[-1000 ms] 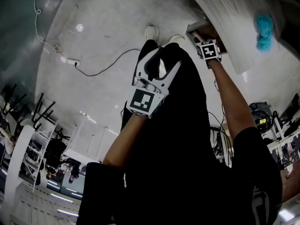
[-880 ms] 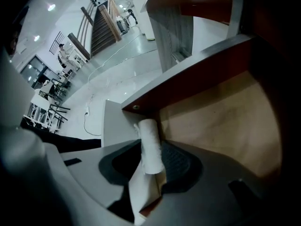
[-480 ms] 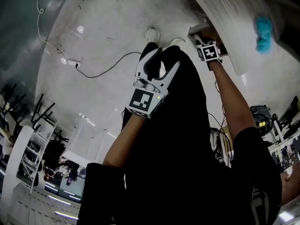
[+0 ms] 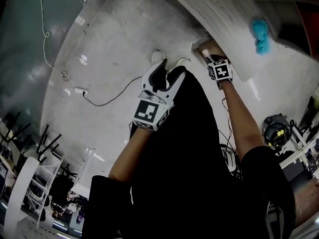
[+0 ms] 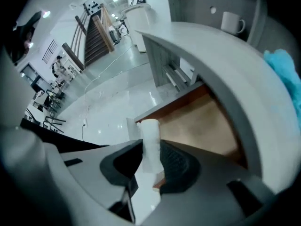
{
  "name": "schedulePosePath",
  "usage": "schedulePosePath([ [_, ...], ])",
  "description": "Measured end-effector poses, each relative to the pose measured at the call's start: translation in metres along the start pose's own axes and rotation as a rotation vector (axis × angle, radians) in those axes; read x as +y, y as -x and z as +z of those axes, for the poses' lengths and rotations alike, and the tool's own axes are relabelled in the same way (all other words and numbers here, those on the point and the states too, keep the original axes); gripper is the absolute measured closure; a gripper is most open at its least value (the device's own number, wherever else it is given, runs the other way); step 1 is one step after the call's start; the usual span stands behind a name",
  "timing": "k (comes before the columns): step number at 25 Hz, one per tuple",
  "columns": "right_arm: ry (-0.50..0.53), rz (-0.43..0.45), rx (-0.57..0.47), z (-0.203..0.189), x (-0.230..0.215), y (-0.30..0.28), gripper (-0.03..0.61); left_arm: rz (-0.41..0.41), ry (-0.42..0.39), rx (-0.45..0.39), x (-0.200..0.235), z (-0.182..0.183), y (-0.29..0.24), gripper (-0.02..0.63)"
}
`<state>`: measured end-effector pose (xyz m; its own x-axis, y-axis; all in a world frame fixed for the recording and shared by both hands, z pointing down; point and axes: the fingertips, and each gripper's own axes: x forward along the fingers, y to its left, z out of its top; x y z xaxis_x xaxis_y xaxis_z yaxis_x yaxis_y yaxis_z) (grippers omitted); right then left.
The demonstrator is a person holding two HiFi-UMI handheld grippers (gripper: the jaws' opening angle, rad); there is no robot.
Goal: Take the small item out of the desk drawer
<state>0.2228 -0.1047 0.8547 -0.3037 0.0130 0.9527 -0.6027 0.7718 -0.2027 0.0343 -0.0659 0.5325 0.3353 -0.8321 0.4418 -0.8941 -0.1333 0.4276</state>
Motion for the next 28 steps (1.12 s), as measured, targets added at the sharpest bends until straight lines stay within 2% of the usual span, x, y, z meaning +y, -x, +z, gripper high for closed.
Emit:
schedulePosePath([
  [7, -0.183, -0.003, -0.176, 0.021, 0.017, 0.082, 0.465, -0.101, -0.05, -0.021, -0.023, 0.035, 0.017, 0.387],
  [12, -0.228, -0.027, -0.335, 0.043, 0.049, 0.154, 0.465, -0.187, -0.103, -0.036, -0.044, 0.051, 0.042, 0.388],
  [16, -0.269, -0.049, -0.451, 0.064, 0.075, 0.204, 0.465, -0.22, -0.156, -0.094, -0.048, 0.074, 0.059, 0.42],
  [21, -0.339, -0.107, -0.605, 0.075, 0.087, 0.27, 0.465, -0.28, -0.152, -0.151, -0.058, 0.102, 0.068, 0.456],
  [24, -0.346, -0.149, -0.679, 0.078, 0.087, 0.306, 0.465, -0.334, -0.141, -0.199, -0.066, 0.121, 0.074, 0.47],
  [28, -0.373, -0.194, -0.786, 0.082, 0.094, 0.348, 0.465, -0.378, -0.152, -0.214, -0.072, 0.135, 0.08, 0.496],
])
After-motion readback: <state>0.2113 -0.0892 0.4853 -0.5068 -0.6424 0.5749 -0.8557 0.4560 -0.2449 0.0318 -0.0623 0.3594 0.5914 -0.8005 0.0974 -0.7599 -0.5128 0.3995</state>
